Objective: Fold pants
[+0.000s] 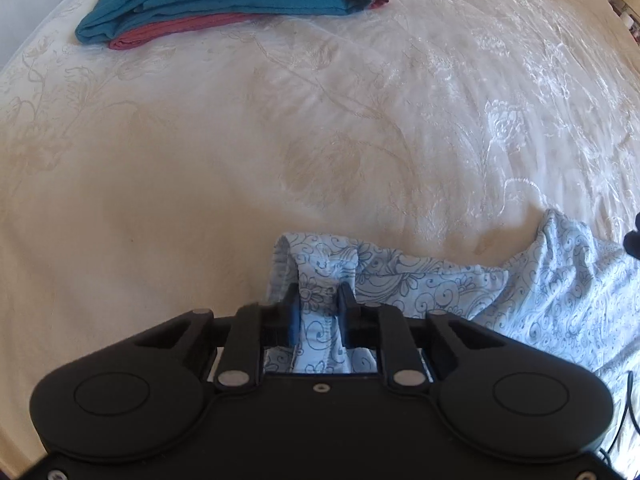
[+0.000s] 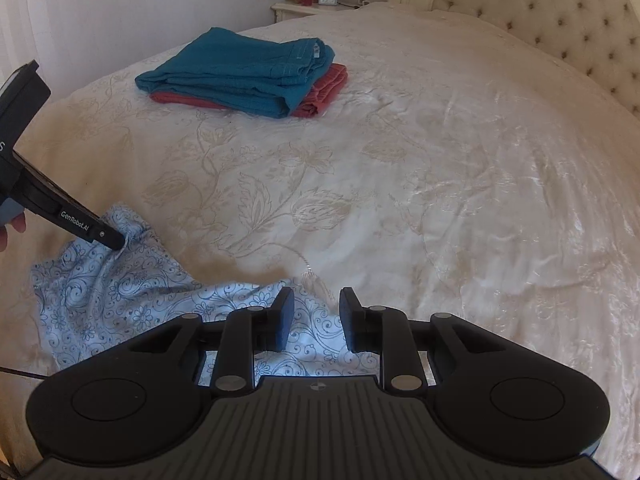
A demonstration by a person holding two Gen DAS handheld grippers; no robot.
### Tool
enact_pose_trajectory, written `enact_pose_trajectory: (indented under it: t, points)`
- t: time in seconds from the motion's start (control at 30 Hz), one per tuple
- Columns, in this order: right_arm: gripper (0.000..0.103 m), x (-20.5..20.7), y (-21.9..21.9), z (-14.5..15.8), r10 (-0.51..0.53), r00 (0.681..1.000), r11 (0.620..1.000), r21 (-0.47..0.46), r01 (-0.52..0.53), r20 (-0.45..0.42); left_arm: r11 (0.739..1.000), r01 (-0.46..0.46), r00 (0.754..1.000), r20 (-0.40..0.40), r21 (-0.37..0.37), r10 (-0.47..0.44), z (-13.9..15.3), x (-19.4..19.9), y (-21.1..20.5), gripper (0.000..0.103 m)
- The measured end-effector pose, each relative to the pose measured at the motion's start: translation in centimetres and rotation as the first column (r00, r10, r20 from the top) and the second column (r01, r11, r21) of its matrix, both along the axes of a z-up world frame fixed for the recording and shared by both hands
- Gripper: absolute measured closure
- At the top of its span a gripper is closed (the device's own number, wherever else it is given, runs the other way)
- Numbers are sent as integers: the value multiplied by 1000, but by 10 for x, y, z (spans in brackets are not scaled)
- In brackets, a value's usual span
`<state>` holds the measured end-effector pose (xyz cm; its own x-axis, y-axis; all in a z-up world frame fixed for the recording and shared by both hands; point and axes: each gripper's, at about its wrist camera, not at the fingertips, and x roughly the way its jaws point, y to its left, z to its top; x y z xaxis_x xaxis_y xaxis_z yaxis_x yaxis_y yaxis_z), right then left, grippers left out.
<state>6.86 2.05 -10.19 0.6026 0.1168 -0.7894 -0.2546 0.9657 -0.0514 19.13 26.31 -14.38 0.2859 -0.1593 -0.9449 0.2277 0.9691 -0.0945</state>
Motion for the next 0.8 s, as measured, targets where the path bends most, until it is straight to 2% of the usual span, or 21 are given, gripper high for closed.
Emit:
enact_pose_trajectory:
  t: [0.13,0.33,0.47,0.5,0.53,0.57,0.73,0.8]
  points:
    - [79,22,3,-10,29,999,1000,11,-29,-43,986,-142,989,19,-86,145,12,7,20,79]
    - [79,54,2,-33,103,980,993,71,-92,-172,986,-149,989,-7,-75,149,7,10,22,79]
    - [79,66,-2,-50,131,952,986,133,-97,-276,981,-178,984,-27,-78,177,3,8,27,78]
    - [84,66,-4,-52,142,948,983,154,-101,-285,980,-185,983,-31,-77,183,2,8,28,78]
    - [97,61,-6,-51,155,950,978,181,-108,-271,978,-192,981,-35,-77,190,1,8,28,78]
    - [99,56,-7,-47,160,953,975,191,-112,-257,977,-199,980,-40,-78,197,0,9,29,78]
    - [99,21,-11,-29,189,960,960,243,-137,-205,970,-229,973,-55,-79,225,-1,6,32,78]
    - [99,10,-9,-22,202,966,959,231,-163,-161,966,-245,969,-57,-83,241,-2,7,32,78]
